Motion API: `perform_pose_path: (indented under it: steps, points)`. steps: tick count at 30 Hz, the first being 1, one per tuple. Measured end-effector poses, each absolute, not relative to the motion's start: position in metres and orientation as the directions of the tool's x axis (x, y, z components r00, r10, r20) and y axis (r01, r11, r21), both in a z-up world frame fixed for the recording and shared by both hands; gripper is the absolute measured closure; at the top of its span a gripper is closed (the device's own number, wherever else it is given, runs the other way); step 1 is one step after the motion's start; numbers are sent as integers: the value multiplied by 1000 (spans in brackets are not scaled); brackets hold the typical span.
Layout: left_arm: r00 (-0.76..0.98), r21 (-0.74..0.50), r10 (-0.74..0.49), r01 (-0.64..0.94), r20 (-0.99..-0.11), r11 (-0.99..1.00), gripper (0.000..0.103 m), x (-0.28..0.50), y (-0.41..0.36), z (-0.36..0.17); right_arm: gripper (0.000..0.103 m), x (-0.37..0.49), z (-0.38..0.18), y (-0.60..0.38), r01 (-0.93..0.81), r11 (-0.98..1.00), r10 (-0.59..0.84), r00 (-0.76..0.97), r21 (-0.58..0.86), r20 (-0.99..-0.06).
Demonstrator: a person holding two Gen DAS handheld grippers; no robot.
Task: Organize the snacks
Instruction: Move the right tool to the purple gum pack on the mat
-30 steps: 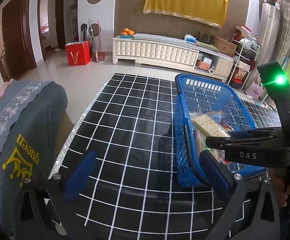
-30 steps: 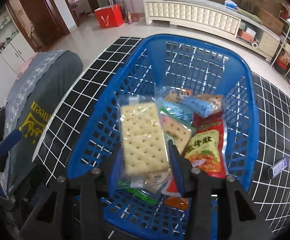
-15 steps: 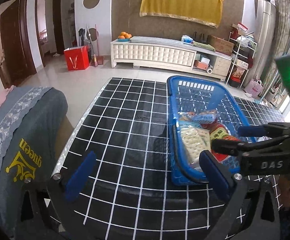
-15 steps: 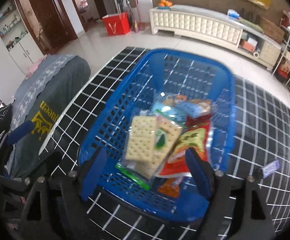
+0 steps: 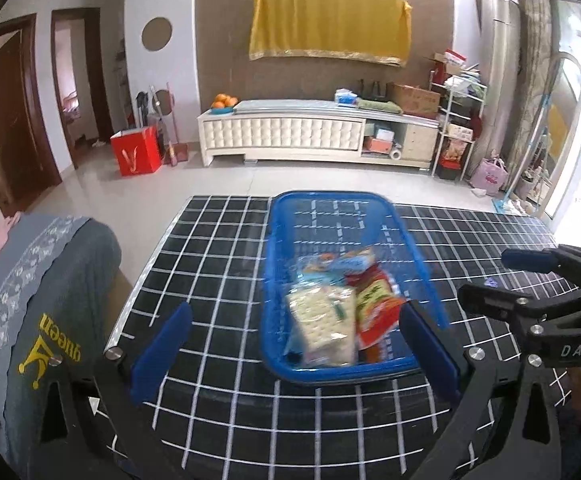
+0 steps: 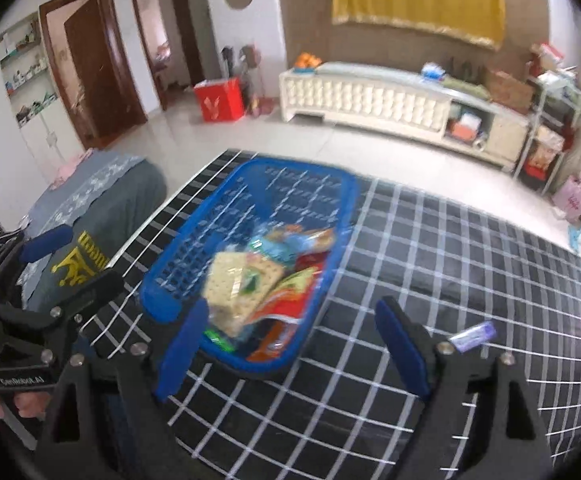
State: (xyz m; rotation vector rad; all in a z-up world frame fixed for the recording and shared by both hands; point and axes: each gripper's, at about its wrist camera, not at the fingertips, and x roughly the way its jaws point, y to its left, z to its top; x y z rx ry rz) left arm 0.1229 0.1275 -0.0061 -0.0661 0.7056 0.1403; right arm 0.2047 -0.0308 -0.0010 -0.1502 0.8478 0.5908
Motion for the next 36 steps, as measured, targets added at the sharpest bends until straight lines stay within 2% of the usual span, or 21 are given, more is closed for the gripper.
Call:
perform_pose_path:
  steps: [4, 20, 32, 36]
  points:
    - [758, -7, 82, -113, -647, 994, 0, 131, 101, -1, 0, 203, 2, -62, -523, 847, 422, 549, 97, -722]
    - [696, 3, -59, 88, -716, 996, 0, 190, -31, -34, 0, 236, -39, -193, -347, 932, 299, 568, 107, -767]
    - [569, 11, -123, 225, -813, 974, 1, 252, -101, -89, 0, 291, -95, -240, -199, 957, 282, 450, 213, -848]
    - [535, 48, -94, 246, -840, 968, 1, 274, -115, -110, 1, 320, -115, -239, -151, 960, 276, 387, 235, -880]
